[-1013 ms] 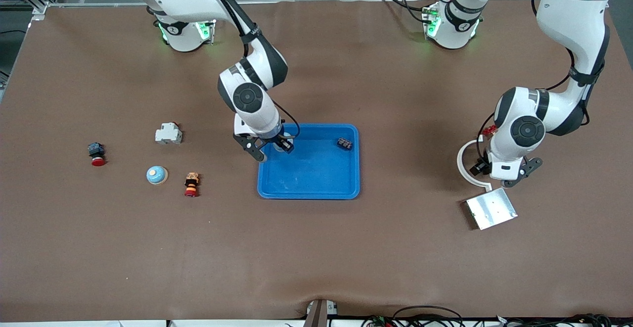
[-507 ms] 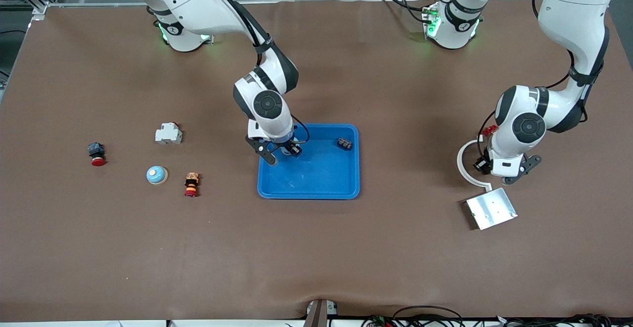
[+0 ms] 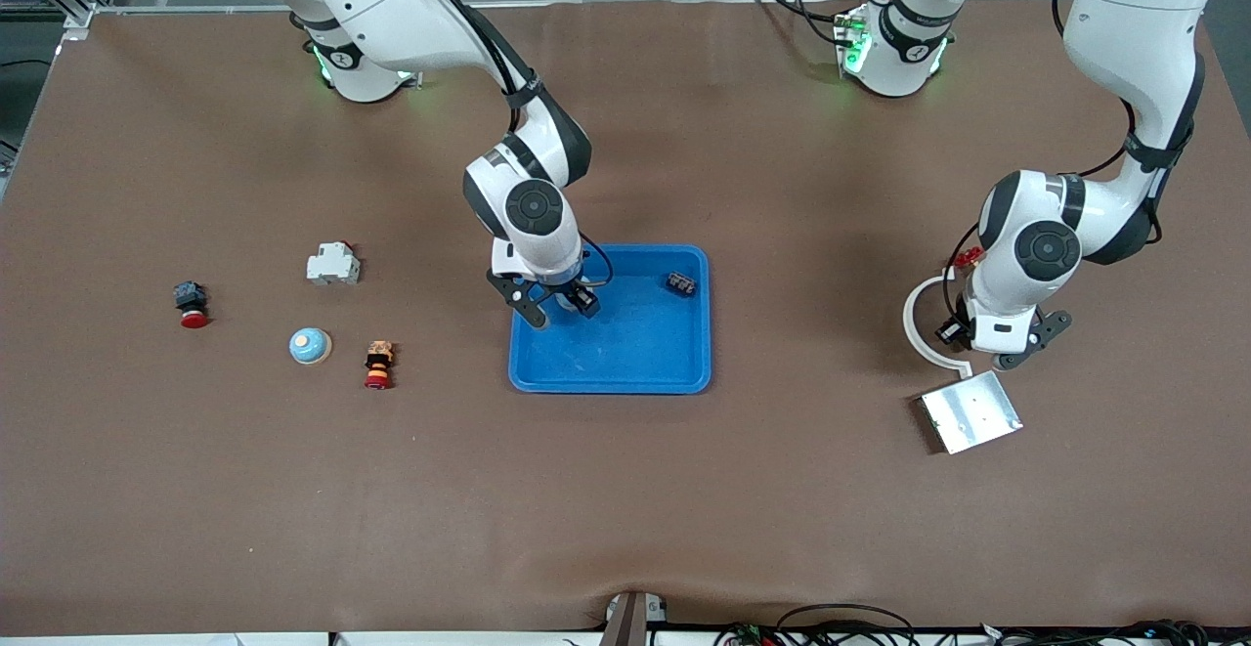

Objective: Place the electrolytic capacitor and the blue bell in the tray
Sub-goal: 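Release the bell in the tray while the left gripper grasps the capacitor, then place the capacitor in the tray while the right gripper reaches a bell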

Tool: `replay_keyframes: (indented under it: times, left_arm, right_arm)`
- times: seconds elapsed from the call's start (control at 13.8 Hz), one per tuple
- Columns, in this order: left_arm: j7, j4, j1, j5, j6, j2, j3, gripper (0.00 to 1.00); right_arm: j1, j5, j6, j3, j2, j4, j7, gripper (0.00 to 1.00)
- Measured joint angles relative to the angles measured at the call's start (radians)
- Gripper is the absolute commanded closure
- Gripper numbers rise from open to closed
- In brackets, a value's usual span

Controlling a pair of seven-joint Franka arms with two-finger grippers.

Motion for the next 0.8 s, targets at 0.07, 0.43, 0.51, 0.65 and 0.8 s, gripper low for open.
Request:
replay_keyframes:
  times: [0.07,0.43,0.51,0.65,0.8]
  left_arm:
    - [-0.001,0.002,0.001,0.000,-0.024,-0.020,-0.021,1.00]
    - [-0.087,0.045,0.001,-0.046,-0.155,-0.107,-0.162,1.00]
    - [-0.130,0.059,0.000,-0.053,-0.165,-0.107,-0.195,1.00]
    - [-0.231,0.082,-0.003,-0.057,-0.173,-0.100,-0.262,1.00]
    - [-0.333,0.106,-0.009,-0.059,-0.175,-0.078,-0.329,1.00]
  right_arm:
    - [0.000,-0.007,-0.010,-0.003,0.000,0.007,0.000,0.00]
    - [-0.061,-0.078,-0.190,-0.024,-0.053,0.064,-0.175,0.00]
    - [-0.099,-0.078,-0.227,-0.026,-0.082,0.065,-0.252,0.00]
    - [-0.184,-0.079,-0.276,-0.028,-0.140,0.056,-0.414,0.00]
    - [-0.280,-0.081,-0.283,-0.031,-0.187,0.025,-0.598,0.00]
